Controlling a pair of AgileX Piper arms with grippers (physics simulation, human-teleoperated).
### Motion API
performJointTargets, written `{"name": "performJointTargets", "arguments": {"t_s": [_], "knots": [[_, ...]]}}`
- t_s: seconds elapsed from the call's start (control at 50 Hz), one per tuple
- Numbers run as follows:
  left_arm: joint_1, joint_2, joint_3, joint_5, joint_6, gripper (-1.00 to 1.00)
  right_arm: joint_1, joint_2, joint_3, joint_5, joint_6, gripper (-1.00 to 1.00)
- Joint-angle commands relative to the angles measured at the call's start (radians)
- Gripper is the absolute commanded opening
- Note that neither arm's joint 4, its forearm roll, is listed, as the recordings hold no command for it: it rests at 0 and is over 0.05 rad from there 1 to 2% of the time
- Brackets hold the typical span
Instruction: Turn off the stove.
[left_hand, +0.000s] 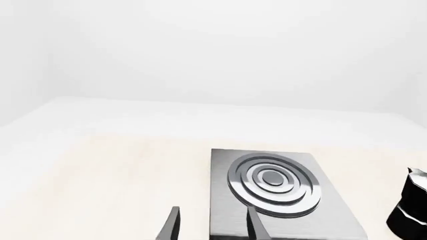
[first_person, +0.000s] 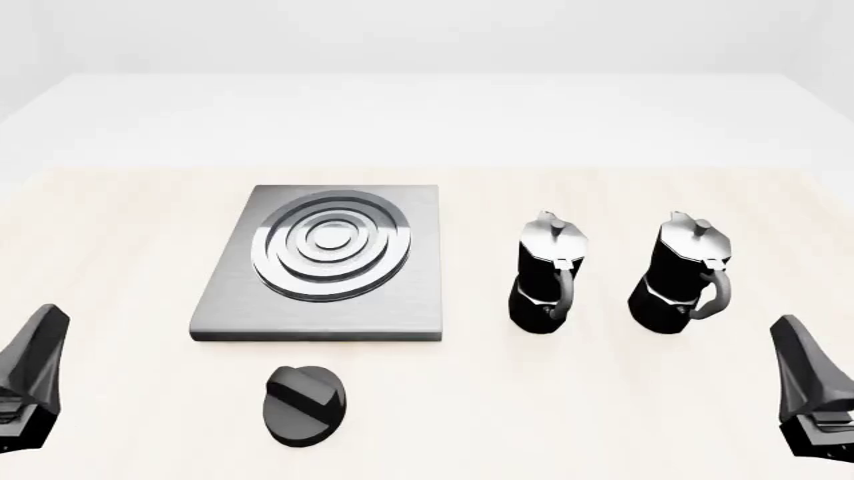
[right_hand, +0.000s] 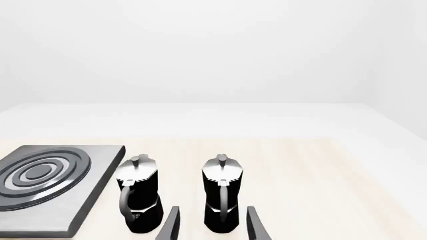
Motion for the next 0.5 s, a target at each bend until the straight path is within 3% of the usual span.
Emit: {"name": "performJointTargets", "arguments": {"t_s": [0.02, 0.34, 0.5], "knots": [[-0.005, 0.015, 0.052, -0.064, 0.053, 1.00, 0.001, 0.004, -0.002, 0.000, 0.000, 1.00], [-0.003, 0.032, 0.037, -0.073, 0.055, 1.00, 0.003, 0.000, -0.007, 0.008, 0.002, 1.00], [-0.054, 0.120, -0.004, -0.096, 0.061, 1.00, 0.005, -0.001, -0.009, 0.009, 0.003, 1.00]]}}
